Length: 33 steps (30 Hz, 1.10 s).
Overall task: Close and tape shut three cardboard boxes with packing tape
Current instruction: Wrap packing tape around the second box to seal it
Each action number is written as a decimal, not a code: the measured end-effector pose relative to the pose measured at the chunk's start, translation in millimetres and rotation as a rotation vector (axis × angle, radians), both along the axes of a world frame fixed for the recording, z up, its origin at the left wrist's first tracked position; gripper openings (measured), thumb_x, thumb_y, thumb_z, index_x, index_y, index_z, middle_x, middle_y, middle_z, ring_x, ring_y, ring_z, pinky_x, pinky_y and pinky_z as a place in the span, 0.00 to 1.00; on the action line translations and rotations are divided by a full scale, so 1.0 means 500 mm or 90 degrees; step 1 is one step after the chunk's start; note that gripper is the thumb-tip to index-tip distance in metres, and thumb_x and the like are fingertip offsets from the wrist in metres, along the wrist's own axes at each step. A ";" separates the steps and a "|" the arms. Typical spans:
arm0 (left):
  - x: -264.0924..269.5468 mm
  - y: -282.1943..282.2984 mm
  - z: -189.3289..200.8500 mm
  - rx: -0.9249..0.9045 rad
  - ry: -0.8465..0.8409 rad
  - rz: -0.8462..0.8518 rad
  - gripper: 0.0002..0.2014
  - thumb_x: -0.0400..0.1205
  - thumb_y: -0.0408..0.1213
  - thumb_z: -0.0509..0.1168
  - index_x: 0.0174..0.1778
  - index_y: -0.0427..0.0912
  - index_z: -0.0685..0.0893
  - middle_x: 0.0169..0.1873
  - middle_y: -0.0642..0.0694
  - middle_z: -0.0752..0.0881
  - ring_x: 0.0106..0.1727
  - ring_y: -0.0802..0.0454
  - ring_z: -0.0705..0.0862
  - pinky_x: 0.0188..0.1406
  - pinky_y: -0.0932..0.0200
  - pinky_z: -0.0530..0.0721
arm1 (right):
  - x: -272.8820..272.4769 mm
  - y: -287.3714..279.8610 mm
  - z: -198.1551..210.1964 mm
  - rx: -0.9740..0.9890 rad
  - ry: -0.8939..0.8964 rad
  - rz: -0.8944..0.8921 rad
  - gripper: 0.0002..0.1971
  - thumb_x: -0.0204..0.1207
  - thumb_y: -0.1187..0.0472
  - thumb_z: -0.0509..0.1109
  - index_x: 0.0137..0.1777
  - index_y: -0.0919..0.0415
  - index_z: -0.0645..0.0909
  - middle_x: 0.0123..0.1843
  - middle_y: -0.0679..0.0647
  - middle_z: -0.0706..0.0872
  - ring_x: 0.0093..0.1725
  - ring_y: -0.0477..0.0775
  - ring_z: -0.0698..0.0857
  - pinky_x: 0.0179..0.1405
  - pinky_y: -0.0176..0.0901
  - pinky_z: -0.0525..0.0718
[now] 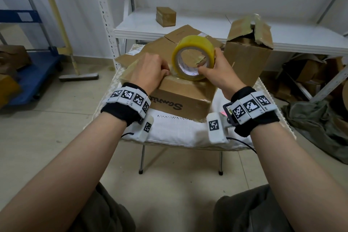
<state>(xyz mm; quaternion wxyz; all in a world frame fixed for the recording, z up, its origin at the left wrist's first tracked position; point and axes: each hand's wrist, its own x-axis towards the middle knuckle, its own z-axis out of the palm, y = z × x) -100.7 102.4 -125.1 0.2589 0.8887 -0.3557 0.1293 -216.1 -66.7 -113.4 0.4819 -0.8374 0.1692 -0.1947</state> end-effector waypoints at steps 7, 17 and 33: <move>-0.019 -0.020 -0.015 0.085 -0.051 0.049 0.13 0.83 0.45 0.69 0.53 0.39 0.91 0.47 0.37 0.89 0.55 0.38 0.86 0.63 0.39 0.82 | 0.007 0.002 0.001 -0.039 -0.003 -0.001 0.23 0.82 0.63 0.71 0.74 0.53 0.70 0.58 0.57 0.81 0.59 0.58 0.83 0.68 0.60 0.83; -0.029 -0.016 -0.010 0.094 -0.126 0.084 0.11 0.82 0.52 0.69 0.49 0.51 0.93 0.40 0.48 0.91 0.53 0.46 0.87 0.86 0.38 0.44 | 0.005 -0.003 0.002 -0.034 -0.008 -0.001 0.21 0.82 0.64 0.71 0.72 0.55 0.72 0.48 0.49 0.79 0.46 0.42 0.80 0.48 0.38 0.80; -0.035 -0.013 -0.001 0.163 -0.129 0.089 0.16 0.84 0.59 0.64 0.51 0.54 0.93 0.40 0.47 0.90 0.55 0.45 0.87 0.86 0.38 0.44 | 0.000 -0.003 0.010 0.080 -0.005 -0.052 0.16 0.71 0.63 0.78 0.57 0.56 0.80 0.58 0.64 0.88 0.59 0.62 0.89 0.63 0.64 0.88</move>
